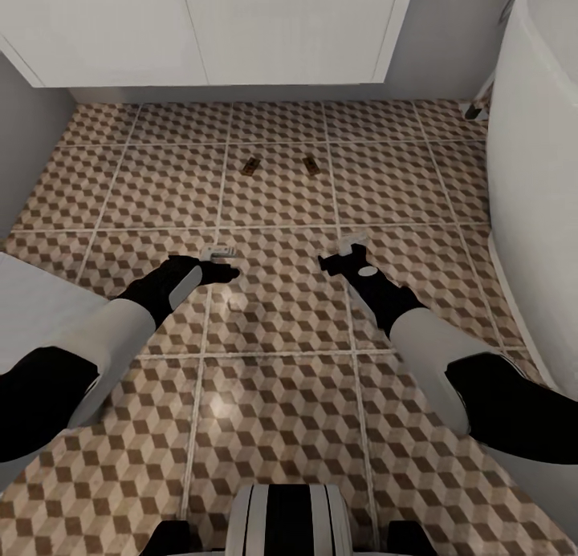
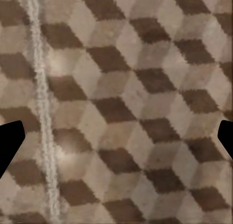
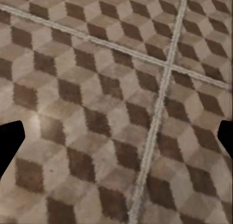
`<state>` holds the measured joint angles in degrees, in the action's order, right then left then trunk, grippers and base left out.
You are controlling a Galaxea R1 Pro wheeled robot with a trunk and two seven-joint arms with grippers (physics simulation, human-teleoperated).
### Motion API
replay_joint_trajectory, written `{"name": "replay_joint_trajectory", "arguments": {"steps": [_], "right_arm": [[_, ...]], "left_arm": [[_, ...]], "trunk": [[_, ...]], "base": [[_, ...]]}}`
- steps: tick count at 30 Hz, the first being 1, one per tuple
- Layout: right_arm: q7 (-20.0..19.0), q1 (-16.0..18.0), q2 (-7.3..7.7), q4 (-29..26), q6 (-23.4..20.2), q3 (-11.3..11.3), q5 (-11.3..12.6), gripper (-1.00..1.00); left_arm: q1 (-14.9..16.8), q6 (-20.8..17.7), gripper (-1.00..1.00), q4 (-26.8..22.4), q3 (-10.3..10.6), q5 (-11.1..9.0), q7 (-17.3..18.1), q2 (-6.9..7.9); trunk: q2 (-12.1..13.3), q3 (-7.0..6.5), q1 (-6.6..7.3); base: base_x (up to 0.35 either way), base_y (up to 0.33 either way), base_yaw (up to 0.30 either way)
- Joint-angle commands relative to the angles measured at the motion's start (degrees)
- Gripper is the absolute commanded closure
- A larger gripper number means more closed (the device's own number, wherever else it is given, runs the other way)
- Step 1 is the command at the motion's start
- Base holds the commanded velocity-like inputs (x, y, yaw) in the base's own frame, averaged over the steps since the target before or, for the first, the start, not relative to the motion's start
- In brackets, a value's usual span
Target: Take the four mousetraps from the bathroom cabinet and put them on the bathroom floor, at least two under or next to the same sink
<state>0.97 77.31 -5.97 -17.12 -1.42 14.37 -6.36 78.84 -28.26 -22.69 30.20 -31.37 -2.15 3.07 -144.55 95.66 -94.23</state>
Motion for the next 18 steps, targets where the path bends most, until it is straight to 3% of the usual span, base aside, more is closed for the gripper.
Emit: {"name": "replay_joint_trajectory", "arguments": {"steps": [1, 18], "right_arm": [[0.13, -0.03, -0.01, -0.02, -0.22, 0.04, -0.59, -1.00], [0.13, -0.32, 0.96, 2.26, -0.01, 0.04, -0.58, -1.00]], "left_arm": [[-0.21, -0.22, -1.00, -0.11, 0.38, -0.44, -0.23, 0.08], [-2.41, 0.00, -1.00, 1.98, 0.37, -0.44, -0.23, 0.17]], "trunk": [[0.00, -0.23, 0.03], [0.23, -5.38, 0.47]], "base": [[0.000, 0.000, 0.000], [0.000, 0.000, 0.000]]}}
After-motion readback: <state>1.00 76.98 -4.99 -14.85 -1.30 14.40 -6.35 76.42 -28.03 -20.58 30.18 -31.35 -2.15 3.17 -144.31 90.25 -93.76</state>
